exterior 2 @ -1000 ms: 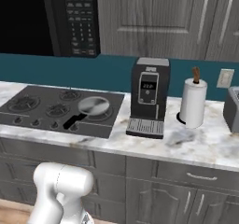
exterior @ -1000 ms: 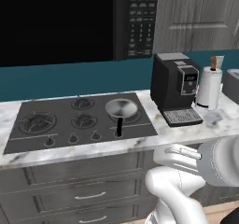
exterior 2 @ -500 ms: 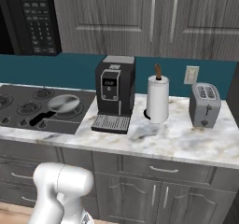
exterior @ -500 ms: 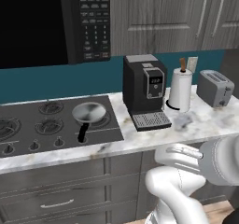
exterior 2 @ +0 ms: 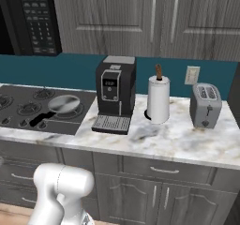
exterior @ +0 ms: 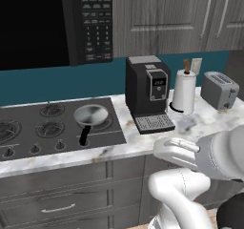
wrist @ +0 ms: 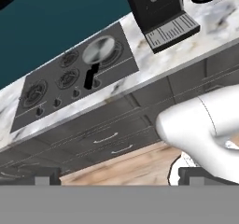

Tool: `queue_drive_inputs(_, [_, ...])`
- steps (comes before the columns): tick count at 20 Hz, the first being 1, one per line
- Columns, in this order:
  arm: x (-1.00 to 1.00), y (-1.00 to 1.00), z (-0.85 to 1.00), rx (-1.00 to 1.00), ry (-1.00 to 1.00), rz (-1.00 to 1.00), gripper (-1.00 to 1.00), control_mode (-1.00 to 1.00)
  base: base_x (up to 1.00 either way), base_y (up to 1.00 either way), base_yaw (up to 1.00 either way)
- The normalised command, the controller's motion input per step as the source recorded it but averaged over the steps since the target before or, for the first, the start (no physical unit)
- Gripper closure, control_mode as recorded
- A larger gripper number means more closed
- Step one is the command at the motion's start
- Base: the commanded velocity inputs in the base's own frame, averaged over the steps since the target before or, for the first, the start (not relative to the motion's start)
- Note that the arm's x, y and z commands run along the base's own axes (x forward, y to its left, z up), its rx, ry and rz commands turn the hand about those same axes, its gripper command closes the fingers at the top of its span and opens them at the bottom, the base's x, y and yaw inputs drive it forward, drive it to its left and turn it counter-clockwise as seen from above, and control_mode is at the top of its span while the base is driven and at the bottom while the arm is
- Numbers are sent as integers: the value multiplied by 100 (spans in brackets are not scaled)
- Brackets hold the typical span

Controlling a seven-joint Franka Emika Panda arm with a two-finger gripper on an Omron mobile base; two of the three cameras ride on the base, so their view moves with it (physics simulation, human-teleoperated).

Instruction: Move the pot and pan from the stove into the sink.

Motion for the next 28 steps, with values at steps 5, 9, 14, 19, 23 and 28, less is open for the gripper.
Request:
queue_drive_inputs(5, [62, 14, 0, 6, 3, 0, -100, -100, 0, 0, 0])
queue_drive_inputs(9, [39, 12, 0, 5, 1, 0, -100, -100, 0, 0, 0])
queue_drive_inputs(14, [10, 7, 0, 0, 1, 0, -100, -100, 0, 0, 0])
queue_drive_inputs(19, [-2, 0, 0, 2, 0, 0, -100, -100, 0, 0, 0])
queue_drive_inputs(23, [15, 8, -6, 0, 1, 0, -100, -100, 0, 0, 0])
queue_drive_inputs(28, [6, 1, -12, 0, 12, 6, -100, -100, 0, 0, 0])
